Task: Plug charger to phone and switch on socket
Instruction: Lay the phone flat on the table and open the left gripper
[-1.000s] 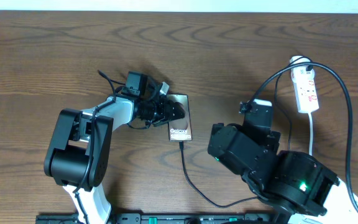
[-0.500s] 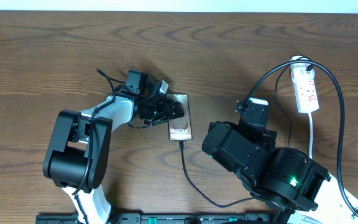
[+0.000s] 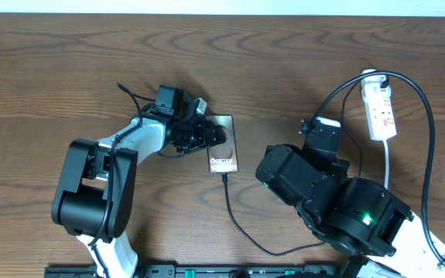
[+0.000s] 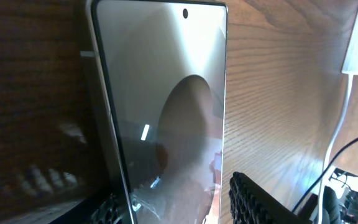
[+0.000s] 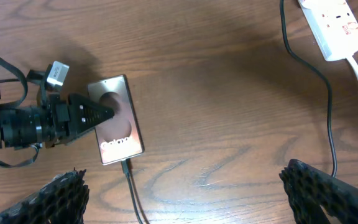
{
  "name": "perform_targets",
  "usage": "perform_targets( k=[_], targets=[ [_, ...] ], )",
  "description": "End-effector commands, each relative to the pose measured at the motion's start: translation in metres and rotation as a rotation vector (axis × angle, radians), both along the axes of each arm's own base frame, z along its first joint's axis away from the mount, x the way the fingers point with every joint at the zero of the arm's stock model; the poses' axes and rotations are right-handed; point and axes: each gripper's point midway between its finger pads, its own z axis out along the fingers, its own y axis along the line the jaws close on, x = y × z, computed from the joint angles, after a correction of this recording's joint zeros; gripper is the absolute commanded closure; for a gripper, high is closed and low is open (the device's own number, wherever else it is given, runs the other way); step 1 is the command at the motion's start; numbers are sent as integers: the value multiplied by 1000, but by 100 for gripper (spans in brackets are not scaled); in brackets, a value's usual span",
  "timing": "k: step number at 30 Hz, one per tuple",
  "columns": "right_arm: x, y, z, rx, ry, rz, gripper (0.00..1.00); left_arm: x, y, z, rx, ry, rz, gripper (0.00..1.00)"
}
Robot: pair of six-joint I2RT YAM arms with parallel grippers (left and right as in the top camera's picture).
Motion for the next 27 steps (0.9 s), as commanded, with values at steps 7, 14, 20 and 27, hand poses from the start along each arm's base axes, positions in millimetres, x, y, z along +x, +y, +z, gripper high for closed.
perform_targets(
  k=[7, 14, 20, 27],
  targets=[
    [4, -5, 3, 10, -14, -44, 1, -37, 75, -90, 443, 121, 32, 47],
    [3, -5, 3, 13, -11, -48, 1, -35, 88, -83, 526, 124, 12, 47],
    [4, -6, 3, 16, -11, -54, 1, -20, 91, -61, 553, 62, 31, 46],
    [5, -9, 3, 26, -8, -77, 1, 1, 108, 15, 626, -114, 107, 44]
  ],
)
